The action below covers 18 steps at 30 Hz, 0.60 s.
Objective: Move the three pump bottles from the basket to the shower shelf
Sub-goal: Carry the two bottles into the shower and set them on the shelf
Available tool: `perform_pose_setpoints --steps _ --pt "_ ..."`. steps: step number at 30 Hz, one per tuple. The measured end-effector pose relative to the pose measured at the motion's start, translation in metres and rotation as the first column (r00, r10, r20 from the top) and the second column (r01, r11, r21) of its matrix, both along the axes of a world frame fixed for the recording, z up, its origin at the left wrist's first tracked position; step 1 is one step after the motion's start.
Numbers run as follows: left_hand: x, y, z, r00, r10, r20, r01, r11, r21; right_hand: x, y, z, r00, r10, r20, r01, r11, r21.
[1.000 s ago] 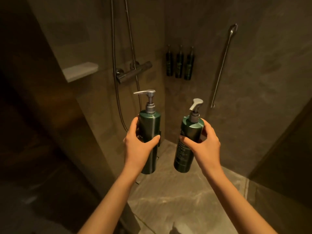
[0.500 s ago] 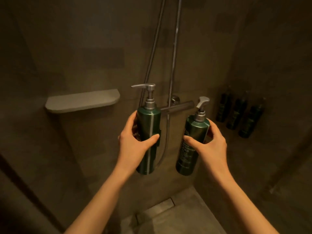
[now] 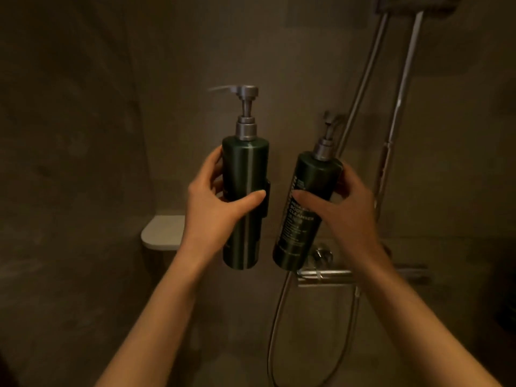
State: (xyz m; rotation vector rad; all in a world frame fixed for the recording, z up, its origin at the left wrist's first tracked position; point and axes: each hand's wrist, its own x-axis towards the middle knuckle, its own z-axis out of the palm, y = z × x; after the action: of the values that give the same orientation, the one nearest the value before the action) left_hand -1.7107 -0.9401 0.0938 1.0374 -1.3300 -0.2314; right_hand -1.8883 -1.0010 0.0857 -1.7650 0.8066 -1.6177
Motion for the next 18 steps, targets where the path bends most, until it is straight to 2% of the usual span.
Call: perform_pose_setpoints --steps 6,14,18 --pt "0.038 -0.035 0.025 0.995 0.099 -0.025 -0.100 0.993 -0.058 0.044 -0.057 0.040 0.995 0.101 -0.004 -0.101 0.993 -0.062" --pt "0.071 -0.070 0.007 0.949 0.304 -0.082 -0.303 0.953 0.022 0.097 -0.108 0.040 0.939 0.336 -0.071 -0.337 0.941 -0.002" --pt "0.078 -0.077 -0.006 0.926 0.362 -0.112 -0.357 0.932 0.058 0.113 -0.121 0.035 0.910 0.405 -0.086 -0.404 0.914 0.025"
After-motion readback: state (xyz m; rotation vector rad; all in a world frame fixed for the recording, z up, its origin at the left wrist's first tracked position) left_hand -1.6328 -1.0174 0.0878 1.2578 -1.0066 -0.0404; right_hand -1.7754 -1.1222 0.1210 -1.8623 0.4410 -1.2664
